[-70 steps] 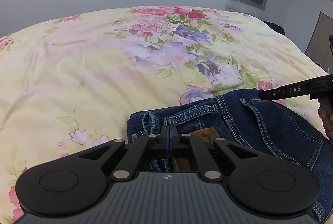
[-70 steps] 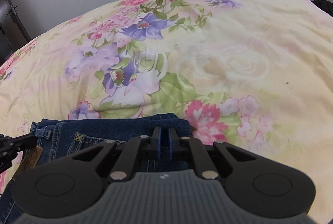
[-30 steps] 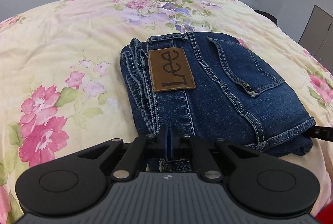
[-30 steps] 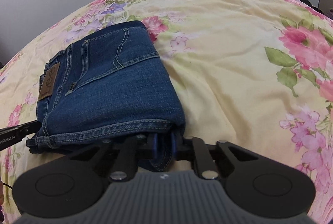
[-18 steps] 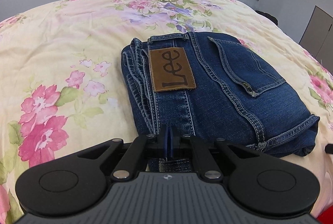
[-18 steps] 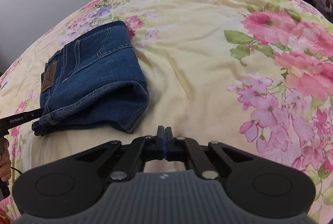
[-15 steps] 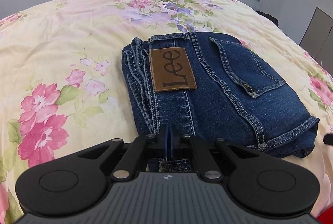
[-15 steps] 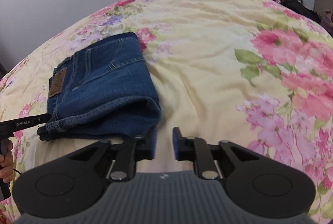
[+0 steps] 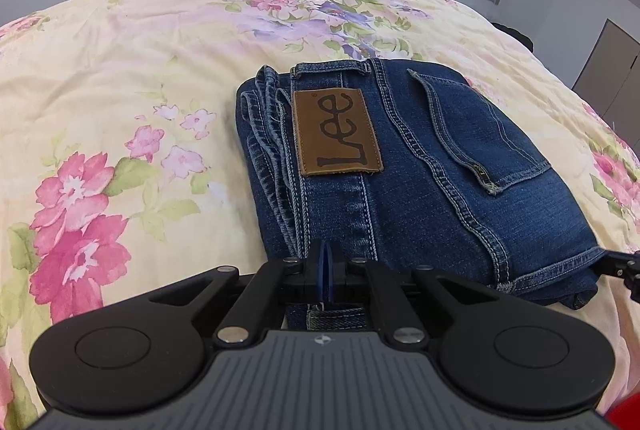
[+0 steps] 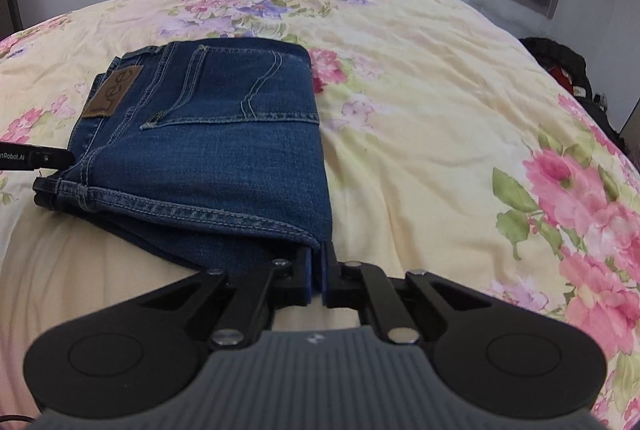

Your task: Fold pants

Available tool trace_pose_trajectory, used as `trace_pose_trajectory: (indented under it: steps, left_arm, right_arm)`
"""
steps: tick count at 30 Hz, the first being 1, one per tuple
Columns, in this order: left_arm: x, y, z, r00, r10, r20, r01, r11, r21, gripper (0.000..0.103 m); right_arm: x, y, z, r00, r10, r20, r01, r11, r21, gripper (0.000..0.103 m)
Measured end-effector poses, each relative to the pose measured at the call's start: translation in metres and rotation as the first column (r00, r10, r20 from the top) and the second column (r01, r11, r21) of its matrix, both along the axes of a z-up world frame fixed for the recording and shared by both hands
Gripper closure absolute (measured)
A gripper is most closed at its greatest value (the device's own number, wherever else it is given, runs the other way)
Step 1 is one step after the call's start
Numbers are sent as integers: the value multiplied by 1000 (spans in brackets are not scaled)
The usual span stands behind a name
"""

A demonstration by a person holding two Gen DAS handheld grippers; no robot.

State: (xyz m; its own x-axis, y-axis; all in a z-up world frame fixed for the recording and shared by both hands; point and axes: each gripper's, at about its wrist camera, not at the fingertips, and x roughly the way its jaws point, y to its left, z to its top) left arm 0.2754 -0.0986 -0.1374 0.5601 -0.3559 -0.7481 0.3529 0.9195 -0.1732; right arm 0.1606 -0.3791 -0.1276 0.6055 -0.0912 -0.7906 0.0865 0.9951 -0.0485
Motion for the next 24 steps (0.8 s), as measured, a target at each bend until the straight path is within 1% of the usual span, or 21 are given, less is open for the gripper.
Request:
trace_pose_trajectory:
  steps: [2,6,8,9,10,12,15,17,19,21,22,23,24]
  left_arm:
    - [0,3,0,1000,6,-11,-6,1000,-11,96]
    - [-1,8,1,999,26,-34,-27,999,-22,96]
    - [-3,11,2,998,48,-46,-48,999,-8,96]
    - [-4,12,2,996,67,-58,-66,998,19,98]
    - [-5,13,0,995,74,-71,-70,996,46,98]
    - [-13,19,2,996,69,-59,-66,997,47,98]
    - [-20,26,8,995,82,-50,-80,996,40,96]
    - [-22,29,13,995,85,-48,-83,996,46,96]
    - [-22,32,19,995,87,-45,-86,996,38,87]
    - [-21,33,26,995,92,-38,-91,995,26,82]
    - [-20,34,29,995,94,-32,-93,995,22,81]
    - [-19,34,32,995,94,-25,-93,995,18,76]
    - [-17,34,35,996,92,-19,-92,996,13,71]
  right_arm:
    - [5,0,-8,999,13,-52,-13,1000,4,103]
    - [3,-3,-11,997,17,-76,-17,1000,9,103]
    - [0,-6,-13,995,13,-100,-10,1000,27,103]
    - [-2,-8,-14,994,6,-112,-2,999,37,103]
    - [-5,-10,-13,994,5,-111,1,999,51,103]
    - [-12,-12,-9,995,-2,-104,7,998,56,103]
    - [-18,-17,6,998,-16,-65,20,998,68,103]
    - [-17,-23,18,999,-36,-37,39,996,86,95]
    - [-12,-28,28,998,-55,-14,56,992,117,73]
    - [-5,-32,36,998,-62,0,62,987,152,70]
    - [-1,-33,38,998,-66,2,65,984,168,67]
    - [4,-35,40,998,-69,6,67,980,186,64]
    - [8,-36,41,997,-72,11,68,977,203,58]
